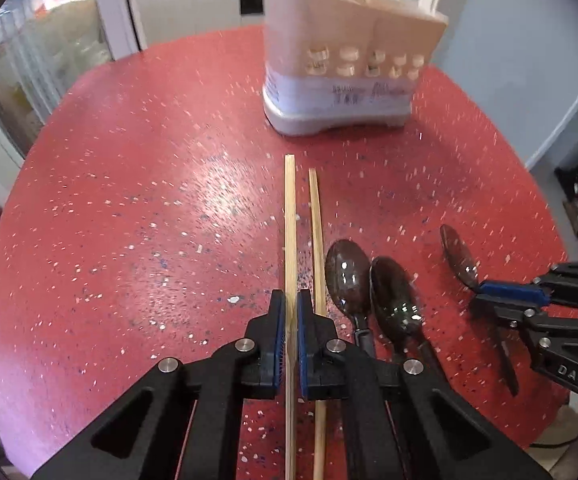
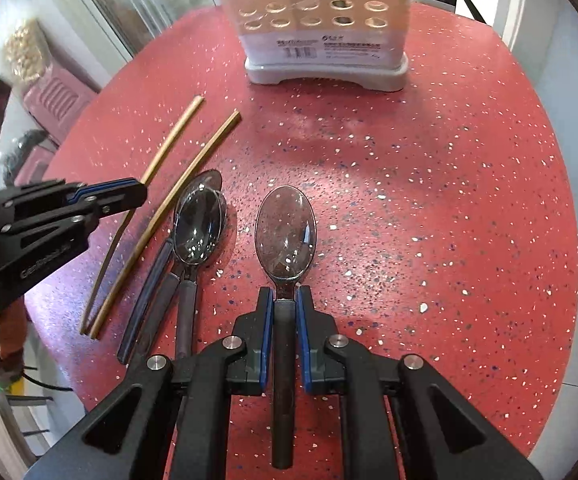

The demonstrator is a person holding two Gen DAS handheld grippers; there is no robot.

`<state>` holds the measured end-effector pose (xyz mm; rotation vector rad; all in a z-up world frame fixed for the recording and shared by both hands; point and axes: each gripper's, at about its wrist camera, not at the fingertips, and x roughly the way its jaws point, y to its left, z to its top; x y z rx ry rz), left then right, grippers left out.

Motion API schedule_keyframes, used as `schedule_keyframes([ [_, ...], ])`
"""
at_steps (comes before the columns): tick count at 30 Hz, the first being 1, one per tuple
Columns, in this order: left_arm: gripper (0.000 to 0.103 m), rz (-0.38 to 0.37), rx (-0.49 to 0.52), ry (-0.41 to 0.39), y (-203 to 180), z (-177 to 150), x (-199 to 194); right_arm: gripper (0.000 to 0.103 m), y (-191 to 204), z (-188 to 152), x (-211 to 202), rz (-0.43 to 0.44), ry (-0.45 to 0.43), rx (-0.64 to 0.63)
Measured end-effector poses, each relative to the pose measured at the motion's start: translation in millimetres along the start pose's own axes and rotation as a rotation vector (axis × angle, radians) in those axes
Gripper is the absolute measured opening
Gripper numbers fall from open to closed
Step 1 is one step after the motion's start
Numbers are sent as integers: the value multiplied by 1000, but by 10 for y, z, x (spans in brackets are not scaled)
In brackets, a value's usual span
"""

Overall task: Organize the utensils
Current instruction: 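Lift the chopstick and spoon and carry both to the beige holder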

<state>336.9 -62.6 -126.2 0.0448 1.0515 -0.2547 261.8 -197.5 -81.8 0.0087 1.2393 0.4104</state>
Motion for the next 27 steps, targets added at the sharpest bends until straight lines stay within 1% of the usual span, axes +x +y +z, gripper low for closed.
schedule_keyframes([
  [1,34,-12,-19,-27,6,-46,-88,13,-35,-14,-27,9,-8,4],
  [6,34,-51,-92,-129,69,-74,-386,13,-174,-60,-240,54,-74,15],
  [9,34,-78,-109,-182,104,-131,-606,13,-245,-77,-374,79,-110,18],
  [12,34,-107,-114,-243,49,-118,-854,13,-276,-53,-515,111,-157,17],
  [14,34,-124,-116,-274,29,-43,-984,13,-311,-44,-638,125,-188,12],
  [15,34,-134,-117,-296,0,3,-1061,13,-230,-6,-693,126,-199,10],
  [17,34,-151,-119,-327,-34,75,-1176,13,-204,52,-777,130,-223,11],
  [21,34,-178,-112,-405,-162,313,-1429,13,-208,136,-925,147,-268,17],
  [24,34,-183,-101,-443,-233,476,-1526,13,-199,319,-982,152,-294,15],
  [27,34,-186,-101,-473,-290,673,-1594,13,-252,477,-1123,154,-325,11],
])
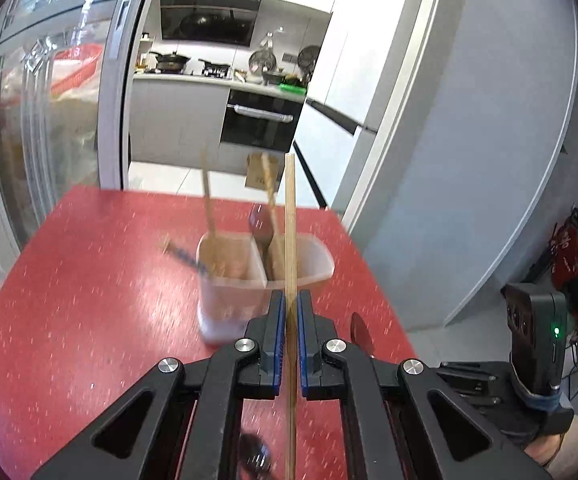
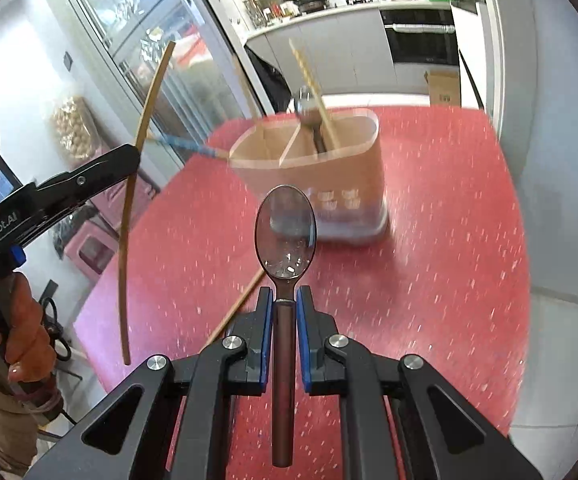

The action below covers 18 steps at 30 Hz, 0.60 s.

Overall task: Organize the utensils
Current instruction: 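Lift the chopstick and spoon and carry both to the beige holder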

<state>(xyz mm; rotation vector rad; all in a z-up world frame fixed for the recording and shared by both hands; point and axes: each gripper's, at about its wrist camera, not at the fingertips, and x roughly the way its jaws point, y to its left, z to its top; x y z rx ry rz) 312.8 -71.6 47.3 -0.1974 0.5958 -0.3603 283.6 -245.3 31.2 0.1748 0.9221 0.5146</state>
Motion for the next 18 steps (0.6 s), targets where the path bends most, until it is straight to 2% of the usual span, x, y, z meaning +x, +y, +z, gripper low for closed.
schedule_keyframes([
  [8,34,16,-32,-92,-58,578,107,13,-108,619,-82,11,-84,-4],
  [18,34,140,-50,-195,26,1042,546,13,-108,1360,125,25,-214,-62],
])
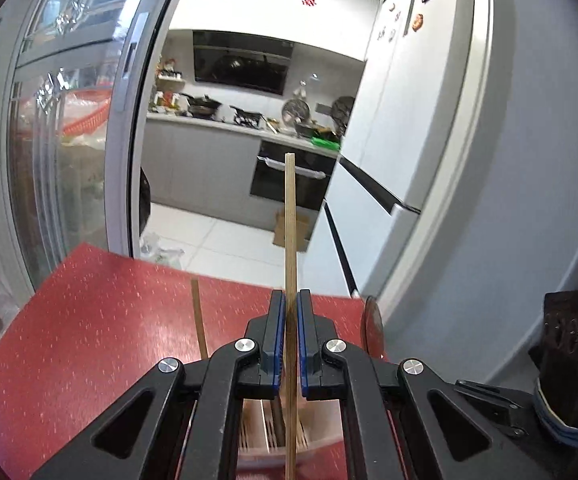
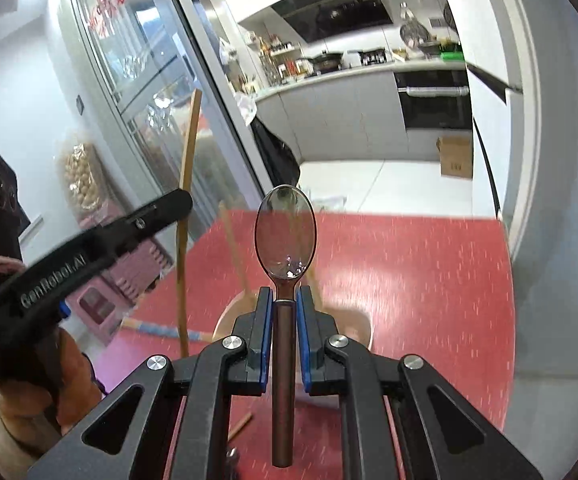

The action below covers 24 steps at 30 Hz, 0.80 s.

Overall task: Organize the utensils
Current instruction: 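Lift the chopstick and spoon and carry both to the beige holder, then lower the spoon and chopstick into the holder and open both tools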

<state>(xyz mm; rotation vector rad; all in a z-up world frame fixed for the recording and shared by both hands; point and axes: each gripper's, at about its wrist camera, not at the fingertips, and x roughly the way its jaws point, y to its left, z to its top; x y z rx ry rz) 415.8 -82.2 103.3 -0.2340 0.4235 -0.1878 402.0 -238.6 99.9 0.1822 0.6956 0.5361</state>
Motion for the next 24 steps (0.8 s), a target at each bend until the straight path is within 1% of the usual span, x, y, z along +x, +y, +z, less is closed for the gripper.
schedule_keyframes([
  [5,34,54,23,-38,11,36,216,12,-94,179,269,10,-59,-8],
  [9,34,92,0,-48,93,-21,394,12,-154,228,482,15,-95,-25],
  [13,34,139,-17,-69,167,-82,512,12,-135,156,660,-3,-129,-96],
  [17,34,167,4,-79,180,-166,577,12,-88,21,800,-38,-154,-166],
  [19,34,182,15,-78,180,-221,608,12,-92,-18,864,-44,-151,-179],
  [24,34,192,42,-63,173,-347,615,12,-130,-145,933,-41,-158,-191],
])
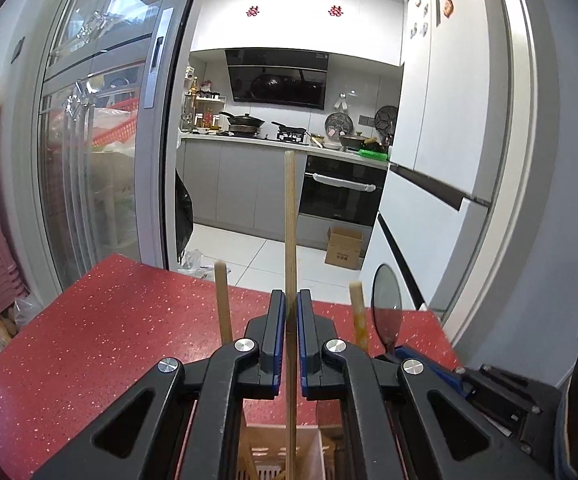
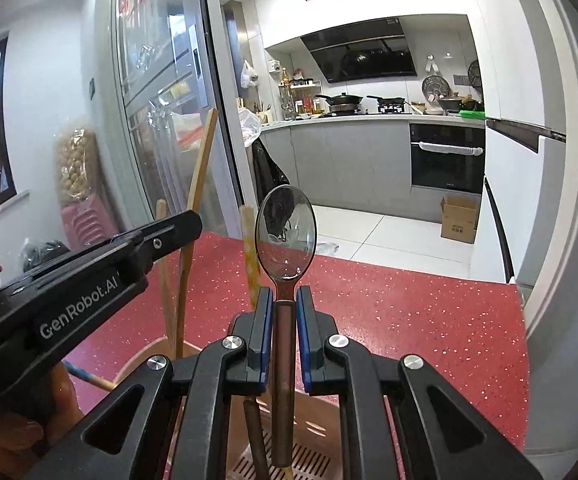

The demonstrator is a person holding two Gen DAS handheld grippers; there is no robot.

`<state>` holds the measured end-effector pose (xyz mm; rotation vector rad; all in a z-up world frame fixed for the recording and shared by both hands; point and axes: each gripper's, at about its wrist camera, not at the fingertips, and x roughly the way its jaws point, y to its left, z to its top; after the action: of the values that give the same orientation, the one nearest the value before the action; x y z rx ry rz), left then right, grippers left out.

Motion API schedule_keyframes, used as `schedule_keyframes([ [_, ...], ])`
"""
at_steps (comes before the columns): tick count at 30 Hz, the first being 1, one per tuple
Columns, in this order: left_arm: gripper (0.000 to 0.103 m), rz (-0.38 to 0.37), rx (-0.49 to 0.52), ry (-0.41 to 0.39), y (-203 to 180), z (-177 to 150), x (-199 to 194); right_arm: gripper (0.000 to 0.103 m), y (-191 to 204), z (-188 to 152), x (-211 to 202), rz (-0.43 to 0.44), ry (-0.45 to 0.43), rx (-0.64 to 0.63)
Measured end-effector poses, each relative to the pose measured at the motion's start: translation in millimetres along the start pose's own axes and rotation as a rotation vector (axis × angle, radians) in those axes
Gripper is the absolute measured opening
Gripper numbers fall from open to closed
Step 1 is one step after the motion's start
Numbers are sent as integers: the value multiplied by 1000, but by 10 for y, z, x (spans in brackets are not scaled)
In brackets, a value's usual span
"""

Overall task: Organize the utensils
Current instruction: 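Lower the spoon and chopstick into the holder and open both tools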

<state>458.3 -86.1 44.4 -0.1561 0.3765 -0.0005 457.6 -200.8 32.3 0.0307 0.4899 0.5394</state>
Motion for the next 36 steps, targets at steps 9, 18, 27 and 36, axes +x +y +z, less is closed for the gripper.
schedule_keyframes([
  [9,34,9,78,8,-88,-152,-100,12,118,-217,-73,-20,-2,-97],
  [18,34,7,57,14,-79,-63,-215,13,76,-214,-108,-5,40,-72],
  [27,34,-20,41,5,-131,88,-500,40,76,-127,-235,-10,30,-42],
  [36,103,21,24,-58,114,244,-1088,41,83,-94,-493,-12,26,2],
])
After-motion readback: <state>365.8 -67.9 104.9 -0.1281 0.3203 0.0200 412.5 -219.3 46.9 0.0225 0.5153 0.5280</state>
